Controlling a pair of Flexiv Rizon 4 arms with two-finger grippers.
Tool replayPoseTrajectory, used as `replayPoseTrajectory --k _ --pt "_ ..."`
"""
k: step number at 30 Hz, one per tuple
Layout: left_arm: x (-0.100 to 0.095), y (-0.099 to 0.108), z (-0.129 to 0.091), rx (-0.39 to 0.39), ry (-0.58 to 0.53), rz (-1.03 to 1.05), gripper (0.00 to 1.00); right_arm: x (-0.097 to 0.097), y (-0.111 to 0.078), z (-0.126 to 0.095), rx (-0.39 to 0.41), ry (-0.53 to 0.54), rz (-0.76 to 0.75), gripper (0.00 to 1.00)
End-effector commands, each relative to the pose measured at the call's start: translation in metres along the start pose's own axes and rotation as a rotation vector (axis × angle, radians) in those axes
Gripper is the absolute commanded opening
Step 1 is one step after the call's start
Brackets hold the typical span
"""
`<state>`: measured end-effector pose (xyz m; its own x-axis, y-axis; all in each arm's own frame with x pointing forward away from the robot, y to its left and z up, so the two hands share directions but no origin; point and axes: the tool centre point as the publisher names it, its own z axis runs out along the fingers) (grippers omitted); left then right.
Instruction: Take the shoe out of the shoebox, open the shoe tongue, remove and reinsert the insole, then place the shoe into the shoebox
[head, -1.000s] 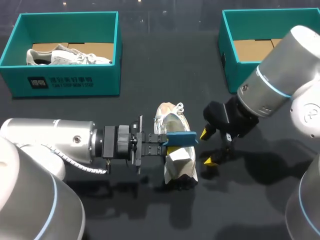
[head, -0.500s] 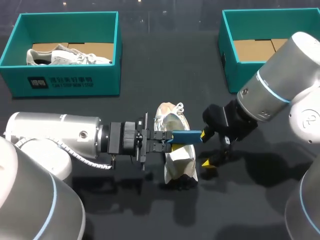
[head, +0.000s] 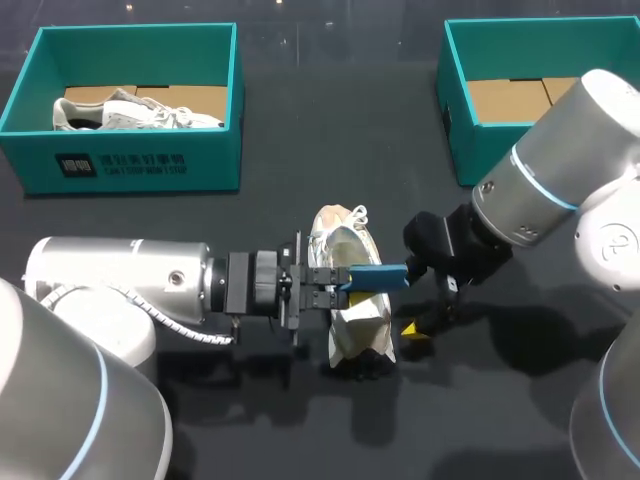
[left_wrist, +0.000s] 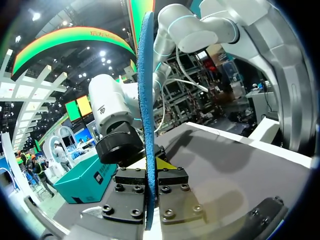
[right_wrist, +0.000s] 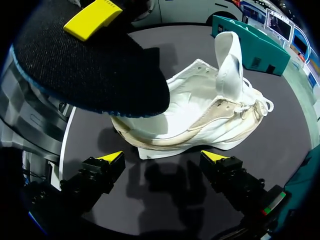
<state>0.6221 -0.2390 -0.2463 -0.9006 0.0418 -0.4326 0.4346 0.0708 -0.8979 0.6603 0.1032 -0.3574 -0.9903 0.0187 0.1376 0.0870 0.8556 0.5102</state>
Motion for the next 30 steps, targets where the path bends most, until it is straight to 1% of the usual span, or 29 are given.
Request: replayPoseTrajectory --k 1,17,24,30 --pt "0.0044 0.003 0.0057 -0.004 -0.012 0.004 0.0 0.0005 0.0004 0.0021 0.001 -0.003 0.0 1.0" --pt "0.0064 0.0089 0.0076 0.002 -0.033 0.01 0.0 0.0005 0.0004 0.0021 0.001 -0.003 0.0 1.0" --pt "0.0054 0.0087 0.0062 0.007 -0.037 0.014 0.0 -0.0012 0.0069 0.0023 0.014 -0.013 0.035 1.0" --pt "0.0055 0.0085 0.0057 0.009 -0.034 0.015 0.0 -0.0029 0.0069 0.0032 0.013 -0.012 0.046 1.0"
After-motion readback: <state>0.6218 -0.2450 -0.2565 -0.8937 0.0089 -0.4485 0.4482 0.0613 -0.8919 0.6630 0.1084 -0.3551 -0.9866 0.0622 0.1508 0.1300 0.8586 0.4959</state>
